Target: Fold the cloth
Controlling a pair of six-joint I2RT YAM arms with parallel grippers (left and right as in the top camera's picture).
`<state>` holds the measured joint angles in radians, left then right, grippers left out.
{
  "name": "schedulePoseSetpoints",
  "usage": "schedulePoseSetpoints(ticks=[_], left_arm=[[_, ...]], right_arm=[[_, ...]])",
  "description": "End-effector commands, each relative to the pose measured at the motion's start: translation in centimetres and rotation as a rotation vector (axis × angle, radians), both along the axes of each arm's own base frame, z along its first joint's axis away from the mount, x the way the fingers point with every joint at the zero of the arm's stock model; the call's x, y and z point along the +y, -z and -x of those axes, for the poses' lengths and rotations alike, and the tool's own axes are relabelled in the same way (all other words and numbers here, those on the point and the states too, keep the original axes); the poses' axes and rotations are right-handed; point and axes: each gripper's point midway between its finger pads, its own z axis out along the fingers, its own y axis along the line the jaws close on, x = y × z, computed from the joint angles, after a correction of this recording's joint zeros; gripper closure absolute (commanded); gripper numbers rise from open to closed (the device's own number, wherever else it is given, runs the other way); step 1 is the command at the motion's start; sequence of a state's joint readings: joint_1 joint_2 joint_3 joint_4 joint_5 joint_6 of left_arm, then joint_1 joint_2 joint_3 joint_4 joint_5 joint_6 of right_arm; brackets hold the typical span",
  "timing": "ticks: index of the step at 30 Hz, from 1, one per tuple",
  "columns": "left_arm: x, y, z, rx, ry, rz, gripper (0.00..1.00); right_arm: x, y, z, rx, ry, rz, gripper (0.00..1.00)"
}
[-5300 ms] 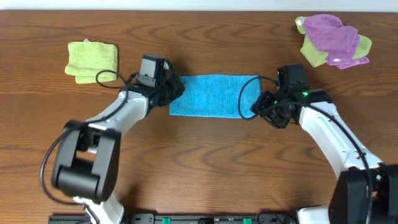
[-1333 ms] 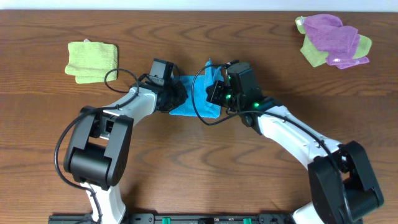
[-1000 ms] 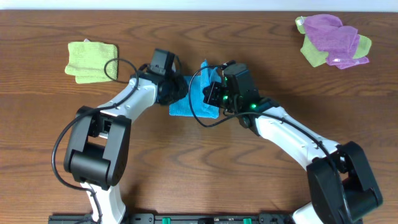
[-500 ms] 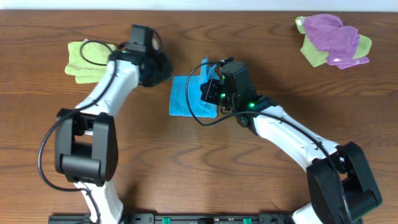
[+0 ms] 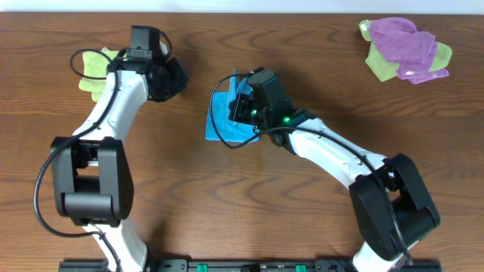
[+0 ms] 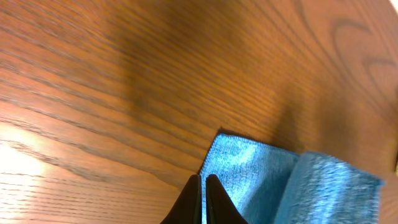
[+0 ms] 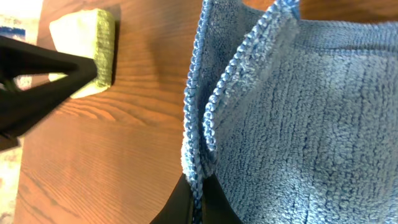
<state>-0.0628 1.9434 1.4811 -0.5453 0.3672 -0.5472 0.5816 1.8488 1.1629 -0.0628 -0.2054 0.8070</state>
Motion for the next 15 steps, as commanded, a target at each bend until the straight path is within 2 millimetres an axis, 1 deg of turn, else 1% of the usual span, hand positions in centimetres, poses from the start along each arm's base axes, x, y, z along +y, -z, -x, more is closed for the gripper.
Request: schedulePoseSetpoints(ticks=[1,6,15], left_arm=[[1.0,-2.5,-0.7,-0.065,-0.007,-0.015,0.94],[1.7,-2.8,-0.9,-0.071,-0.02,-0.015,0.94],[1.9,-2.8,-0.9,-0.071,-0.026,-0.013,0.94]], right_arm=[[0.7,0.4,0.0,-0.003,-0.017,0.014,0.99],[1.1,1.6,0.4,0.019,-0.029,0.027,0.99],[2.0,2.7,1.2,0.035,-0.052,0.039,0.99]])
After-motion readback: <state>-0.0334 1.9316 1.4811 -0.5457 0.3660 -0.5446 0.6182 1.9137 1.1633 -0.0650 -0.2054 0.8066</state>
